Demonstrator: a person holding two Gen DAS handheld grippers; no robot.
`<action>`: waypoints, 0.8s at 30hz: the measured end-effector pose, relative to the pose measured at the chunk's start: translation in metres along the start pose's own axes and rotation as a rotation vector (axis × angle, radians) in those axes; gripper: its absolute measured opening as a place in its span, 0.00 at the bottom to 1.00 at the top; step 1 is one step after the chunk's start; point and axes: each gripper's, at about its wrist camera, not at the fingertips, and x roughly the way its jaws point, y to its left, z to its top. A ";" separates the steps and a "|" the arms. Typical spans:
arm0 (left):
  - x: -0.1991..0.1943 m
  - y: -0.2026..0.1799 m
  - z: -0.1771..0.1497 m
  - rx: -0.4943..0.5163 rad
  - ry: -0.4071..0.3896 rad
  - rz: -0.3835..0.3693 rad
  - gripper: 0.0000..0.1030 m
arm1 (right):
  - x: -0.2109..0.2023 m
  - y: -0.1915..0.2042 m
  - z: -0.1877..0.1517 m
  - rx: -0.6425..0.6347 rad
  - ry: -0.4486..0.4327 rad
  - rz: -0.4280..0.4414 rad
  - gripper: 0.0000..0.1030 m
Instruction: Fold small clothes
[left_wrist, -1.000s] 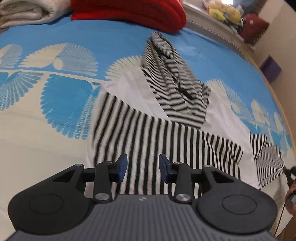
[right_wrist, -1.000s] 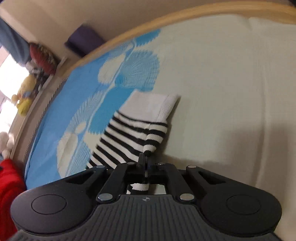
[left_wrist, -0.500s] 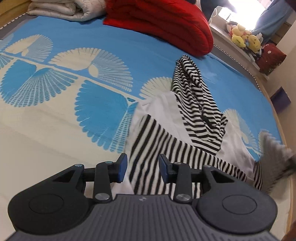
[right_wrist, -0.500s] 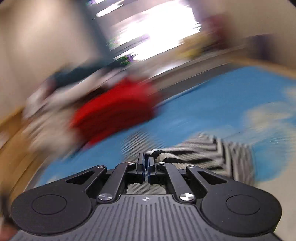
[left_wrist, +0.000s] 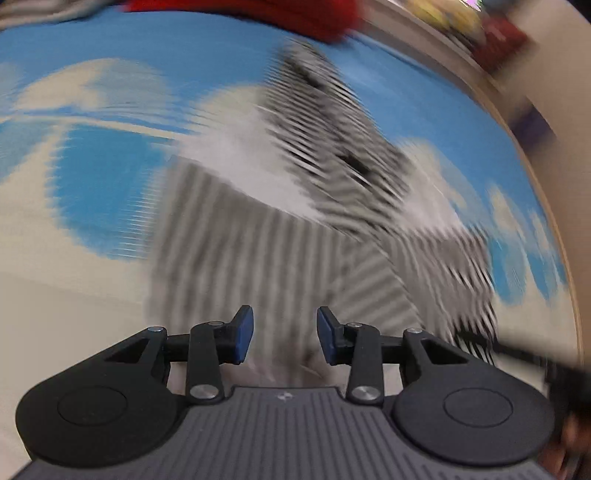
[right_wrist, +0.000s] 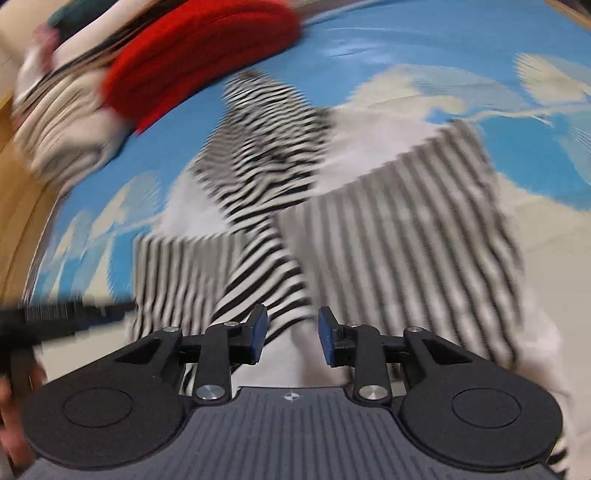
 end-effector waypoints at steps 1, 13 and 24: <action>0.008 -0.019 -0.006 0.077 0.025 -0.029 0.41 | -0.004 -0.006 0.004 0.014 -0.012 -0.020 0.31; 0.059 -0.116 -0.077 0.495 0.091 0.043 0.61 | 0.008 -0.077 0.007 0.261 0.079 -0.167 0.41; -0.028 -0.035 -0.007 0.218 -0.082 0.031 0.09 | 0.006 -0.076 0.004 0.249 0.083 -0.193 0.41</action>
